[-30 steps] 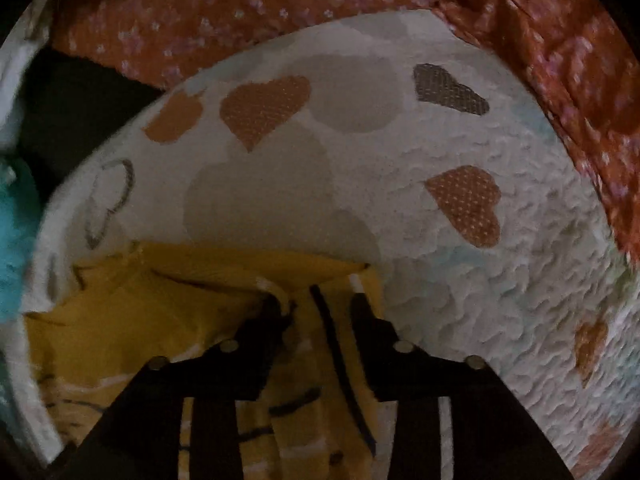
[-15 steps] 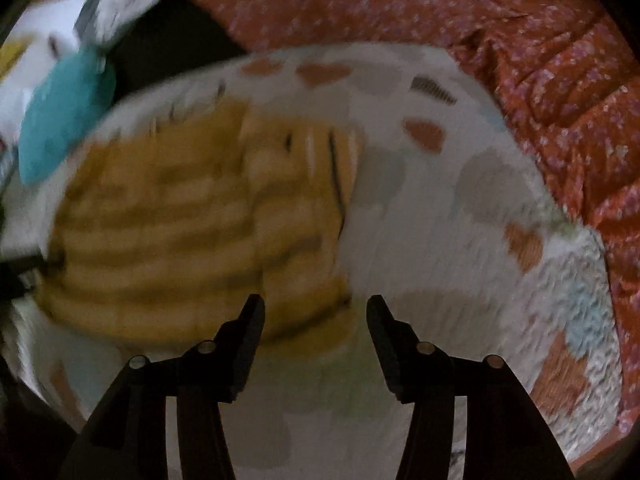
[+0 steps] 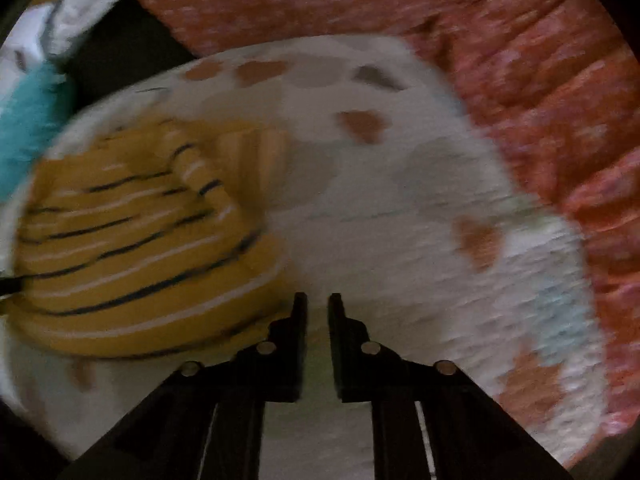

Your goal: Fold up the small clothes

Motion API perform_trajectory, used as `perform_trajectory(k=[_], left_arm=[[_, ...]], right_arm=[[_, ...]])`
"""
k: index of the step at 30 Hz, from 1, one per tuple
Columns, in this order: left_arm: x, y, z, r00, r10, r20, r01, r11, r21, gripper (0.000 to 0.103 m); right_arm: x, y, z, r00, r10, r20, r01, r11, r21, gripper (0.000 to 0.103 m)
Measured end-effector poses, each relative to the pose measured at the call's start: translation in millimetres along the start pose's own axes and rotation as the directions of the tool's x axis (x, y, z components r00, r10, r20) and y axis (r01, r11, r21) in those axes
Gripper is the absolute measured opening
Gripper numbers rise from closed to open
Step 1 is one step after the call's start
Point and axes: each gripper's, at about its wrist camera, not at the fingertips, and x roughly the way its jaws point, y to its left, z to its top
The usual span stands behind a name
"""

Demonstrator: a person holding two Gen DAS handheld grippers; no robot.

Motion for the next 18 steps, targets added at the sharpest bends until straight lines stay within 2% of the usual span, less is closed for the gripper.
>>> perform_trajectory(k=[2,3,6,10,12,14,16,18], left_arm=[[1,0,0,1.0,-0.001,-0.004,0.001,1.0,-0.006,0.07],[1,0,0,1.0,0.0,-0.006,0.0,1.0,-0.007,0.07],[2,-3,1,1.0,0.004,-0.008,-0.005,1.0,-0.016,0.07],[3,-3,3,1.0,0.007,-0.006,-0.007,1.0,-0.011,0.071],[3,-4,3,1.0,0.001,-0.009,-0.002,1.0,-0.01,0.071],[3,-4,4,1.0,-0.012,-0.015,0.012,1.0,-0.005,0.071],[3,-3,5,0.999,-0.029,-0.026,0.029,1.0,0.004,0.071],[1,2,6,0.997,-0.061,-0.038,0.061,0.998,-0.001,0.071]], right_arm=[[7,-29,2,0.998,-0.054,-0.036,0.057,0.993,0.104,0.008],[6,-35,4,0.998,-0.053,-0.037,0.057,0.99,0.127,0.008],[-13,-19,17,1.0,0.017,0.015,-0.018,0.994,0.107,0.009],[-32,55,41,0.98,0.176,0.089,-0.172,0.984,-0.052,0.009],[-27,101,56,0.963,0.26,0.075,-0.247,0.958,-0.149,0.009],[-10,137,70,0.955,0.295,0.038,-0.281,0.935,-0.216,0.009],[22,166,88,0.957,0.285,-0.042,-0.286,0.921,-0.263,0.009],[53,182,106,0.981,0.18,-0.074,-0.193,0.941,-0.278,0.009]])
